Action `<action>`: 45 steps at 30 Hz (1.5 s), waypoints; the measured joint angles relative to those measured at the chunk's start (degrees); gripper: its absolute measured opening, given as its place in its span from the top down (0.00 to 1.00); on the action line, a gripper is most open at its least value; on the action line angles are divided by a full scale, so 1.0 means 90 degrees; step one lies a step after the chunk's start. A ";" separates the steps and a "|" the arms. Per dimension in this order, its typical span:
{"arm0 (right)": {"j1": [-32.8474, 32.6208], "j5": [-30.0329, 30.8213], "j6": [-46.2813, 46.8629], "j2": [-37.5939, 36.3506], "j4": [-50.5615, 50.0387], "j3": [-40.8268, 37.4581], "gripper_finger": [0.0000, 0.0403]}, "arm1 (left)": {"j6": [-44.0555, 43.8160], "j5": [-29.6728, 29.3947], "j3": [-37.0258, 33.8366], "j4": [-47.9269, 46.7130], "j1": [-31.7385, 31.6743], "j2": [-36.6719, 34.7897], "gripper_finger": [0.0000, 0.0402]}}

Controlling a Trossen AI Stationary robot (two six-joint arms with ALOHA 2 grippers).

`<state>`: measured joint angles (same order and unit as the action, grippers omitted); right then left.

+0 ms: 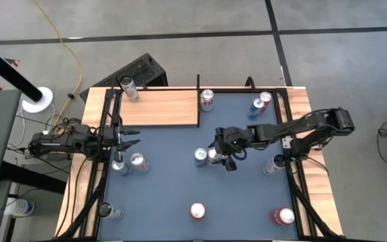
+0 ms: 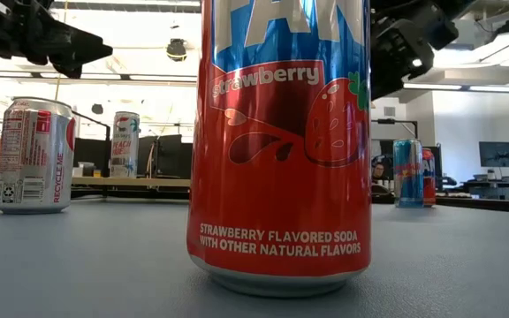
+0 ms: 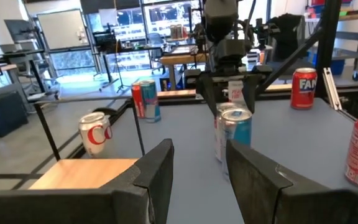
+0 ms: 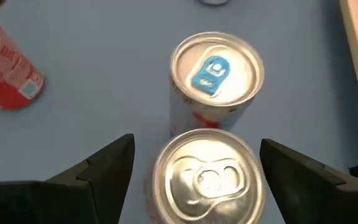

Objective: Place canned beverage on shelf
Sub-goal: Put the top right blue soda can on the shelf

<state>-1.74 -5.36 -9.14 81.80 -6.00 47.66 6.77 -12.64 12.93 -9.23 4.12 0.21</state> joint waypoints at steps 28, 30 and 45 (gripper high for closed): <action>0.1700 0.3443 0.2058 -0.1849 -0.2714 0.0714 0.17 | -0.0046 -0.0004 0.0000 -0.0241 0.0002 0.0000 0.66; 0.2246 0.3445 0.2614 -0.1798 -0.3216 0.0809 0.17 | -0.0046 -0.0003 0.0000 -0.0236 0.0000 0.0000 0.66; 0.4108 0.3764 0.3279 -0.1471 -0.4452 0.0816 0.17 | -0.0161 0.0005 0.0000 -0.0394 0.0000 0.0001 0.66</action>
<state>35.23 28.51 20.37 68.55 -46.06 55.00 5.32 -12.60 12.93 -12.78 4.12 0.22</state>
